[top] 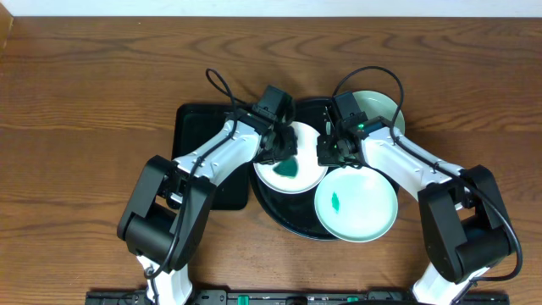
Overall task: Clean dirty plates on tray and stack at the side
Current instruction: 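Scrub the white plate with the sponge in circular strokes, left gripper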
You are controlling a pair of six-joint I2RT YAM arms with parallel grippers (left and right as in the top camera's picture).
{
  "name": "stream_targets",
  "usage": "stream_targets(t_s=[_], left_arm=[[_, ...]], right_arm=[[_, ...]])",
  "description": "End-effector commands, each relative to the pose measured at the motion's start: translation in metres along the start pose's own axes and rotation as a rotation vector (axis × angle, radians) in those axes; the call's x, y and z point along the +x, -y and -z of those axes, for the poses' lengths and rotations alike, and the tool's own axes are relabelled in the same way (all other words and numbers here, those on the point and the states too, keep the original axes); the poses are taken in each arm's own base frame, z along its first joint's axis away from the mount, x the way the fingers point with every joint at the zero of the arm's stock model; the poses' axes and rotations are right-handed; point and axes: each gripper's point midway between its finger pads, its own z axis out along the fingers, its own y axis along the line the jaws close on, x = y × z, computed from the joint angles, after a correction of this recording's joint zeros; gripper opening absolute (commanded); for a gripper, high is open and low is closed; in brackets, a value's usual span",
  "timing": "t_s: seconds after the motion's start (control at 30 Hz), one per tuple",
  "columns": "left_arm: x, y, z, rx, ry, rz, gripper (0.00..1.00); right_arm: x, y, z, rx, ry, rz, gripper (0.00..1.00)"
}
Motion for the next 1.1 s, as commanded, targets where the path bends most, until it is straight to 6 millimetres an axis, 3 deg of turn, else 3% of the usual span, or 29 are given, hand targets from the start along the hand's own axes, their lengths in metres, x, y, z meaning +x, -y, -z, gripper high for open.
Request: stream_targets(t_s=[0.0, 0.1, 0.33, 0.57, 0.83, 0.97, 1.07], left_arm=[[0.016, 0.017, -0.004, 0.104, -0.091, 0.023, 0.08], [0.018, 0.026, -0.004, 0.15, -0.105, 0.014, 0.09], [0.016, 0.024, -0.004, 0.138, -0.092, 0.011, 0.09], [-0.009, -0.02, -0.005, -0.112, 0.062, -0.007, 0.08], [-0.012, -0.064, 0.006, -0.352, 0.121, 0.002, 0.08], [-0.009, -0.07, 0.008, -0.38, 0.115, 0.019, 0.08], [-0.002, -0.059, 0.003, -0.324, 0.079, 0.037, 0.09]], right_arm=[[0.007, -0.009, -0.001, -0.029, -0.018, 0.028, 0.01], [0.007, -0.009, -0.001, -0.029, -0.018, 0.028, 0.01], [0.007, -0.009, -0.001, -0.029, -0.018, 0.028, 0.01], [0.007, -0.009, -0.001, -0.029, -0.019, 0.028, 0.01], [0.007, -0.009, -0.001, -0.029, -0.018, 0.028, 0.01], [0.007, -0.009, -0.001, -0.029, -0.018, 0.028, 0.01], [0.007, -0.009, -0.001, -0.029, -0.018, 0.027, 0.01]])
